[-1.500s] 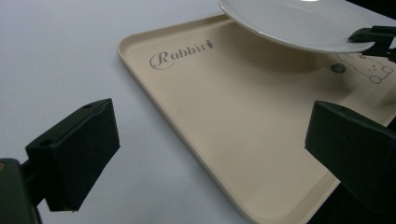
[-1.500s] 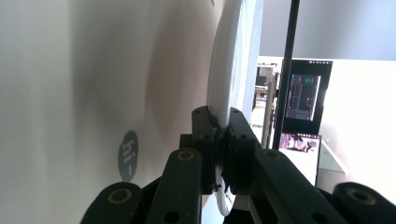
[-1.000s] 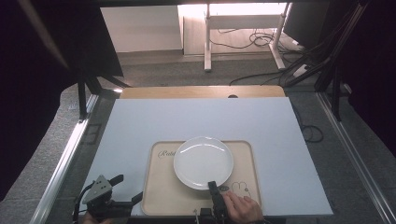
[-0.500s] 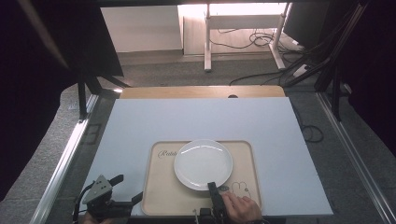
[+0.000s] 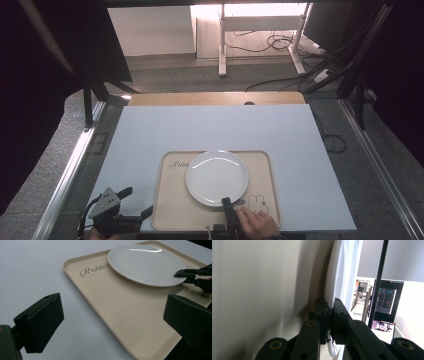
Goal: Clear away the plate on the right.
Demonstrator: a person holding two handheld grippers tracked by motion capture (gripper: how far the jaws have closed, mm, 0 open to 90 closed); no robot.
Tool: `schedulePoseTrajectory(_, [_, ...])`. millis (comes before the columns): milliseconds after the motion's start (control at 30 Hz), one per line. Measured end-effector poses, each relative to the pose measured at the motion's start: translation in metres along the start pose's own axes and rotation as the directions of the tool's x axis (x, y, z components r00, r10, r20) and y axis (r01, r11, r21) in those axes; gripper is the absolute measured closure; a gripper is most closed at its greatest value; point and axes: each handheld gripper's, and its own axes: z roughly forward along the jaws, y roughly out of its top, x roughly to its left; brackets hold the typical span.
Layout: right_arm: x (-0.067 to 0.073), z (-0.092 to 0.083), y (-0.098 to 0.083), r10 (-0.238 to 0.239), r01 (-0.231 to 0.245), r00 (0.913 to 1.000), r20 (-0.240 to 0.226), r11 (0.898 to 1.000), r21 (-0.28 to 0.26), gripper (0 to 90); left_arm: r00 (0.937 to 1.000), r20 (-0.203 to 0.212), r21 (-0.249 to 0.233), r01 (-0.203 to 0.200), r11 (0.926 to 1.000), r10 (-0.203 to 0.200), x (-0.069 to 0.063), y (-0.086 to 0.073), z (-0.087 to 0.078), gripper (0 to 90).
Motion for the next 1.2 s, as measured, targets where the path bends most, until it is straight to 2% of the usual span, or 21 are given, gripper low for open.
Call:
schedulePoseTrajectory(167, [0.002, 0.002, 0.0, -0.005, 0.005, 0.9999, -0.015, 1.0, 0.009, 78.4, 1.0, 0.0, 0.0, 0.0, 1.0, 0.0, 0.0, 0.0, 0.0, 2.7])
schedulePoseTrajectory(533, [0.001, 0.0, 0.0, -0.015, 0.015, 0.9998, 0.01, 1.0, 0.015, 68.6, 1.0, 0.0, 0.0, 0.0, 1.0, 0.0, 0.0, 0.0, 0.0, 2.8])
schedulePoseTrajectory(1133, [-0.003, -0.013, -0.004, -0.016, 0.016, 0.9999, 0.005, 1.0, 0.003, 62.1, 1.0, -0.001, -0.002, 0.001, 1.0, -0.001, 0.0, 0.0, 0.0, 2.8])
schedulePoseTrajectory(1200, [-0.005, -0.016, -0.005, -0.023, 0.023, 0.9997, -0.011, 1.0, 0.02, 61.6, 1.0, -0.001, -0.001, 0.0, 1.0, 0.0, 0.0, 0.0, 0.0, 2.8])
